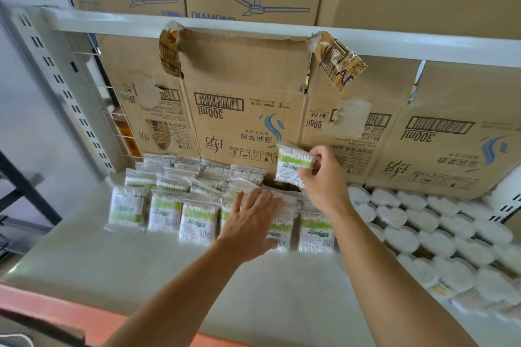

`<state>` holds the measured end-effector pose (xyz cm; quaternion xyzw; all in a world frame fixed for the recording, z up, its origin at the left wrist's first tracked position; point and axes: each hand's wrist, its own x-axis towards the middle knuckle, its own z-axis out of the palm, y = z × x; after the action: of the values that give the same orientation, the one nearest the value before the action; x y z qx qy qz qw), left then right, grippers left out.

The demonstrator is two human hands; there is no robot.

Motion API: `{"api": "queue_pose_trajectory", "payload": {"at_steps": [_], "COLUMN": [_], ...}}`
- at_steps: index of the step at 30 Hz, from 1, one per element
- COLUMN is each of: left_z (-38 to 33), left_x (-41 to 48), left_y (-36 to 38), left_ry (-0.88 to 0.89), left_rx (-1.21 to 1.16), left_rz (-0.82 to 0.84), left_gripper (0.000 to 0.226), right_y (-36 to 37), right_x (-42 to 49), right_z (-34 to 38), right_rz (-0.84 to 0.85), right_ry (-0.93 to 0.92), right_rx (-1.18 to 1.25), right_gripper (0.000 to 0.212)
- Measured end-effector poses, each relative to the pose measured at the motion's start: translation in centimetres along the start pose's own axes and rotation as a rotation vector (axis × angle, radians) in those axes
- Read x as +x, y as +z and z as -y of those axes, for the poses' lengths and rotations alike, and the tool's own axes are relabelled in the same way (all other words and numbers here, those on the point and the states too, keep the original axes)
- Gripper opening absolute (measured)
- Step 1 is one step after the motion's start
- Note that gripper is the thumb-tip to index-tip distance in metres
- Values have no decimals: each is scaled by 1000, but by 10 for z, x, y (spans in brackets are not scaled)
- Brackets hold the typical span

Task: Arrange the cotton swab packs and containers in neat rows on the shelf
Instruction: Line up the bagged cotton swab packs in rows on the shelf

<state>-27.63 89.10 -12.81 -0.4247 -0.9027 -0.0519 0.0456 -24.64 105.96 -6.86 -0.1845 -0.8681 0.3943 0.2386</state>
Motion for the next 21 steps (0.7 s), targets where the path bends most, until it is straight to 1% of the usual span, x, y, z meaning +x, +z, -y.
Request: {"api": "queue_pose_trajectory", "payload": {"at_steps": [2,5,8,11,14,15,17,18,21], "left_z": [0,0,0,0,1,1,2,2,1], "left_x": [0,0,-1,-1,-1,-1,-1,0,-1], "left_y": [0,-1,-2,-2,-1,-1,0,0,0], "left_ry": [1,-2,0,-10,-11,-10,-14,-17,-22], "left_rx": [1,-15,-24,-36,-32,-33,-36,-38,-40], "left_rz": [5,2,-9,-11,-4,-5,-6,-4,4], "left_gripper": [86,86,86,85,86,86,86,86,88], "right_y": [7,17,24,27,30,31,34,34,34], "right_x": [2,5,8,10,13,14,15,15,14], "right_z": [-2,-4,-3,0,0,-2,-7,-9,-10], "right_rz": [21,62,108,104,167,183,193,192,174], "right_ry": [-38,-63,-45,-48,-48,-54,-63,-66,-95], "right_rx": [-79,-139,-164,-160,-253,-316,-422,-463,-591], "right_gripper": [19,16,16,18,11,15,34,35,18]}}
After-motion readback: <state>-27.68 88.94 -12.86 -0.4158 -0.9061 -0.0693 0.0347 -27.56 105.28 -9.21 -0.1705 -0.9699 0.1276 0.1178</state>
